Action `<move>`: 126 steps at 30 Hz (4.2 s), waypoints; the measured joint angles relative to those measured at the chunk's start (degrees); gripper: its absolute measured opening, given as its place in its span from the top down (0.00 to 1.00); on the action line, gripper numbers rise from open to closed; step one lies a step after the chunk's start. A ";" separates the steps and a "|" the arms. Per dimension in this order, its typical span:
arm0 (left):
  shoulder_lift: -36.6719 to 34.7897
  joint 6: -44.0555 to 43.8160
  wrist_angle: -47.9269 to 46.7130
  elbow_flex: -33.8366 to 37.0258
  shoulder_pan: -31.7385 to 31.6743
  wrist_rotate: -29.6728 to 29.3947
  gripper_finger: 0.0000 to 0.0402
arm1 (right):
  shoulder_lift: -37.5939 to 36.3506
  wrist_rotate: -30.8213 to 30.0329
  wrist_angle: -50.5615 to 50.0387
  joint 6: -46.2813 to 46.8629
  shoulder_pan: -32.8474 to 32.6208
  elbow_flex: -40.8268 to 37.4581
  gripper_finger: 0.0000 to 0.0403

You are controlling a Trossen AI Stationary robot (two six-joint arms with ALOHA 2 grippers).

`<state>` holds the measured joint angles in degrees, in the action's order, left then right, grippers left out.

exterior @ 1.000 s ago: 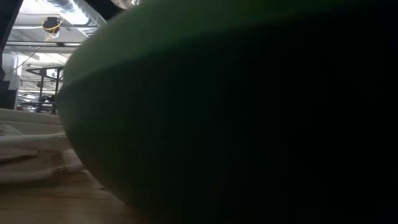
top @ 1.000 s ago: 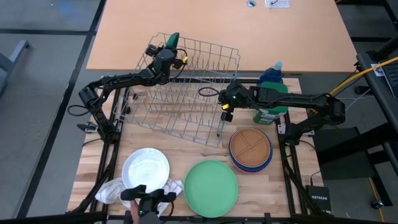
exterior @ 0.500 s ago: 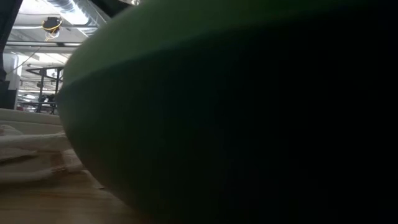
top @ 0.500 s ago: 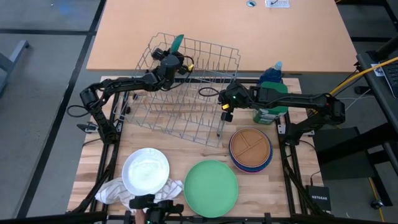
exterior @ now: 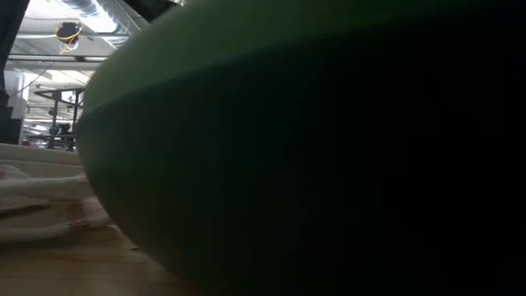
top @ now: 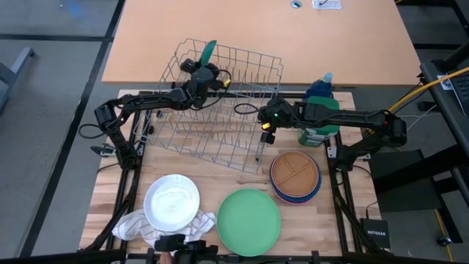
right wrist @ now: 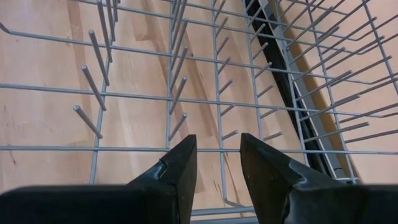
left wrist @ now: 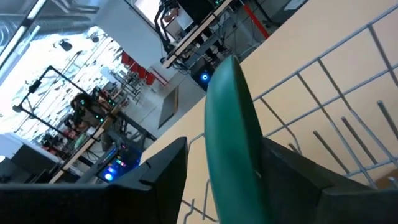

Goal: Sort dishes
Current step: Put the green plate in the dish rack

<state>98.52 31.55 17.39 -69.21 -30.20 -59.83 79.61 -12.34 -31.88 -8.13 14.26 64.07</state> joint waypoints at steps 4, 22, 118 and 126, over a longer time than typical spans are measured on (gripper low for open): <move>0.00 0.01 -0.02 0.00 0.98 -0.11 0.54 | 0.00 0.00 -0.40 0.88 0.00 0.00 0.69; -0.04 13.68 11.93 -0.04 11.53 -8.86 0.54 | 0.00 3.16 -4.50 5.58 0.00 0.00 0.69; 1.69 -90.20 -36.20 3.34 53.11 50.86 0.54 | 13.03 -2.27 -2.60 22.04 -46.51 0.00 0.69; 6.36 -91.39 -34.79 3.37 53.08 50.89 0.54 | 13.03 -2.67 -0.66 22.04 -46.51 0.00 0.69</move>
<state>104.88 -59.85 -17.41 -65.84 22.89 -8.95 92.64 -15.00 -32.54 13.91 -32.25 64.07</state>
